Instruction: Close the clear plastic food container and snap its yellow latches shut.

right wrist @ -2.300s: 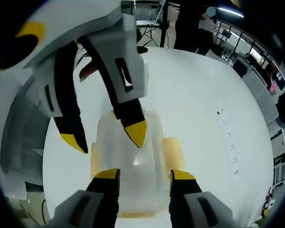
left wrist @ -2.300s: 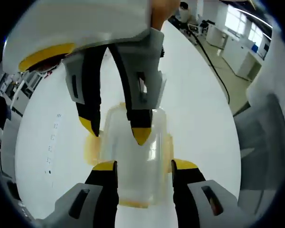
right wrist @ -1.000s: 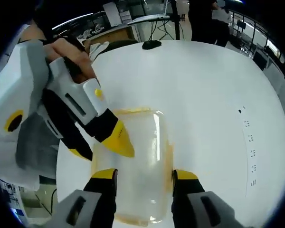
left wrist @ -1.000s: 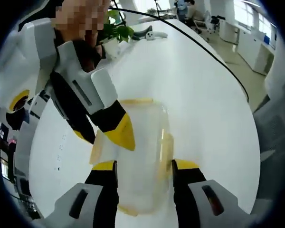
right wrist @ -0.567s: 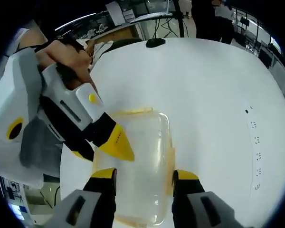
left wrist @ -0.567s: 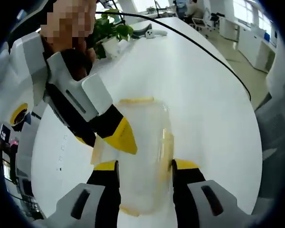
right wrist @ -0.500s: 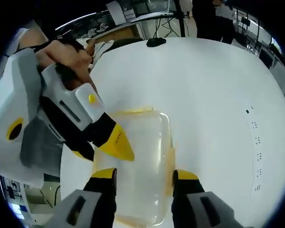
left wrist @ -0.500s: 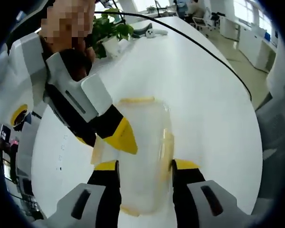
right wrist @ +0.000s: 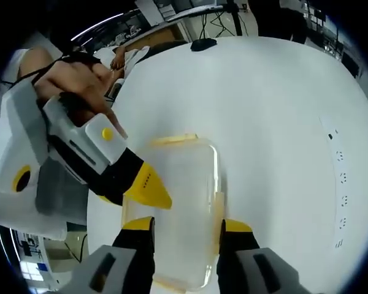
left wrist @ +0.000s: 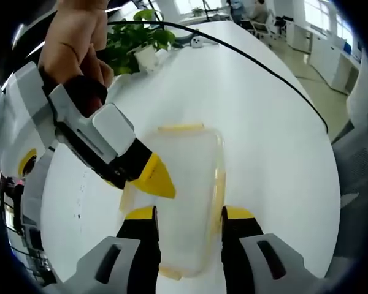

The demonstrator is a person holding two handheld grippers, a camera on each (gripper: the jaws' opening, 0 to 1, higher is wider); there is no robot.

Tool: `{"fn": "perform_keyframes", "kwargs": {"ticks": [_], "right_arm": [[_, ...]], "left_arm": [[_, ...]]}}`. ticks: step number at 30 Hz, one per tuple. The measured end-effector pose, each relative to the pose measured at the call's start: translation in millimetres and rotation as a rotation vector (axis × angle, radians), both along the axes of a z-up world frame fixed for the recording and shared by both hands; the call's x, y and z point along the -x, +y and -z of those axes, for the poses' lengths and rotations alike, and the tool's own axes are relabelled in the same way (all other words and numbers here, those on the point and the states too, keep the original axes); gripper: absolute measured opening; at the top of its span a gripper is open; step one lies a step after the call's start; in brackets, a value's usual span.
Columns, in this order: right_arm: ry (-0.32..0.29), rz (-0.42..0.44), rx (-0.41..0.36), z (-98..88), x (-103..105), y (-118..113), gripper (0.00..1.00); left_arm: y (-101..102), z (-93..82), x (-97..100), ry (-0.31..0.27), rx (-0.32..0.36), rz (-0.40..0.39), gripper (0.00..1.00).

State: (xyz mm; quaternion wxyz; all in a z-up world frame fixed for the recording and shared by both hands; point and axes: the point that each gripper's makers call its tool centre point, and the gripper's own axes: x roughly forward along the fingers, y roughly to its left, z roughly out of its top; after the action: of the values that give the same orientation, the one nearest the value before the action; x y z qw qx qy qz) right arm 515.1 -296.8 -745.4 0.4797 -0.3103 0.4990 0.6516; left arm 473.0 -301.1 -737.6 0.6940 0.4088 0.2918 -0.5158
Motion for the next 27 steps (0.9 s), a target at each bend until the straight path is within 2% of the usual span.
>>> {"fn": "perform_keyframes", "kwargs": {"ticks": [9,20,23,27], "right_arm": [[0.001,0.006,-0.01,-0.6,0.2,-2.2,0.38],[-0.014,0.015,-0.017,-2.6,1.9,-1.4,0.41],[-0.03,0.011,-0.022,-3.9,2.8,-0.8,0.41],[-0.063,-0.006,-0.031,-6.3,2.9,0.2,0.41]], "left_arm": [[0.2,-0.5,0.8,-0.012,0.016,0.013,0.36],[-0.9,-0.9,2.0,-0.031,-0.006,0.026,0.38],[-1.6,-0.9,2.4,-0.04,-0.013,0.048,0.39],[-2.8,-3.3,2.5,-0.027,-0.008,0.017,0.39]]}}
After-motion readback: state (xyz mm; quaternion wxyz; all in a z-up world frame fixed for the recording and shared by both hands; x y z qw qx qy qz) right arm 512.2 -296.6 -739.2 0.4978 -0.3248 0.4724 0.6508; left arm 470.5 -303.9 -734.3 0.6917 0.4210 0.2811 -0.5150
